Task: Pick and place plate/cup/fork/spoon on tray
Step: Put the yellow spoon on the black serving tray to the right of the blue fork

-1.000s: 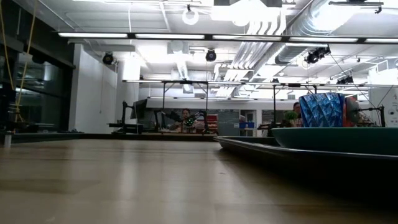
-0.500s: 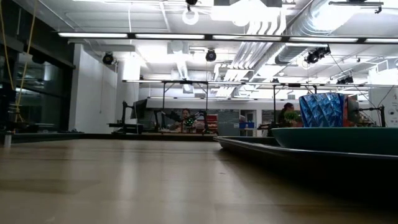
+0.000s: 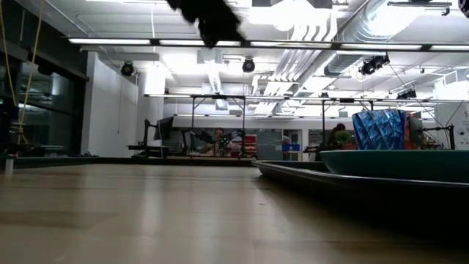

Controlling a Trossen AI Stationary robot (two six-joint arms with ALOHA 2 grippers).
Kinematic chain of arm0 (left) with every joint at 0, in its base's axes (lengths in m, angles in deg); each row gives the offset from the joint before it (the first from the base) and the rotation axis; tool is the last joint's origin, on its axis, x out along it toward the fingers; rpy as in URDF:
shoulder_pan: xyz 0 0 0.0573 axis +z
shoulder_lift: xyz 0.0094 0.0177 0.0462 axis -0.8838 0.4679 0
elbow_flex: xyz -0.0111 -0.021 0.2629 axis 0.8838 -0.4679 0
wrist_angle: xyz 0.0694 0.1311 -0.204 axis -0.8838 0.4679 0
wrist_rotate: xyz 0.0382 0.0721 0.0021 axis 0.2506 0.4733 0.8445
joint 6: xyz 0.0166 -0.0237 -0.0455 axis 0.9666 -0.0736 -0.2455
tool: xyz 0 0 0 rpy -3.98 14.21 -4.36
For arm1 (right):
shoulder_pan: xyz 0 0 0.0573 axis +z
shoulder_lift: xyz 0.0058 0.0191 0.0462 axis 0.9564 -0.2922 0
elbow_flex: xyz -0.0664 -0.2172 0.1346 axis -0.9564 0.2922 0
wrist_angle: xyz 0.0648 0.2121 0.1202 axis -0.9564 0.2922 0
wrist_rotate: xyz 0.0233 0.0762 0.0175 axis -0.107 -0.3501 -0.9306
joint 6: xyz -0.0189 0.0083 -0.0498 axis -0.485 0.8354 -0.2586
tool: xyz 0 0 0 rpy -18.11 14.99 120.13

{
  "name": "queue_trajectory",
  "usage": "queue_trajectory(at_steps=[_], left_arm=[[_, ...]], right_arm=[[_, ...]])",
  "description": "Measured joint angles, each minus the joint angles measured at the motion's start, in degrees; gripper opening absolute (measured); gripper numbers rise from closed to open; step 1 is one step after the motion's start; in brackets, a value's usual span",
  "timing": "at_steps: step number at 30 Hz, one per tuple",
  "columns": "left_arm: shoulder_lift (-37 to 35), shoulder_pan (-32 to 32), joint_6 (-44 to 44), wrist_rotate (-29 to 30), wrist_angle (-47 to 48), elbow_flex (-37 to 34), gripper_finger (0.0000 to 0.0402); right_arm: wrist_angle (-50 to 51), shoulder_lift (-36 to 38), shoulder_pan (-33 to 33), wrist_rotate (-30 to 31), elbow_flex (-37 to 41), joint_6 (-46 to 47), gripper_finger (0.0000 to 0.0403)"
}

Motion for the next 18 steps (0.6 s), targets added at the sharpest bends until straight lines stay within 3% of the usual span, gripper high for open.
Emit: queue_trajectory(at_steps=[6,11,15,18], left_arm=[[4.8,2.1,12.2,-0.1,-1.8,0.0,0.0184],[13.0,2.5,12.6,-0.4,-10.6,0.0,0.0177],[19.4,2.2,9.6,-0.3,-17.3,0.0,0.0135],[23.4,1.9,5.6,0.7,-21.6,0.1,0.0078]], right_arm=[[1.0,4.3,-4.8,7.0,0.0,-6.3,0.0],[0.8,6.8,-7.7,9.3,0.0,-11.5,0.0],[0.8,8.1,-9.0,10.0,0.0,-13.8,0.0],[0.6,8.8,-9.3,11.1,0.0,-15.0,0.0]])
